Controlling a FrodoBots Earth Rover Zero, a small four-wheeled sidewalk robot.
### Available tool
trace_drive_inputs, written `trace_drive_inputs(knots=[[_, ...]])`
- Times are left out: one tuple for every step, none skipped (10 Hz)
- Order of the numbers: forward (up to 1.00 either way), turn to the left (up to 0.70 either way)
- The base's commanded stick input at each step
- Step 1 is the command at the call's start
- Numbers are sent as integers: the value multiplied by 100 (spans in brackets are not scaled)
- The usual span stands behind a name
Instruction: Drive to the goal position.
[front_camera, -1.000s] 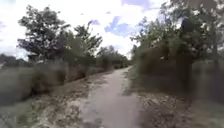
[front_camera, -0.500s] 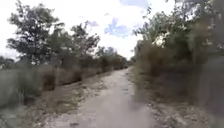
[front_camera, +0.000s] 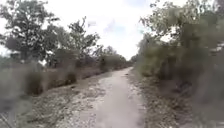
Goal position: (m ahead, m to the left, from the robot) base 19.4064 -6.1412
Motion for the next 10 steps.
trace_drive_inputs(knots=[[100, 0], [100, 0], [100, 0], [100, 0], [100, 0], [100, 0], [100, 0], [100, 0], [100, 0], [100, 0]])
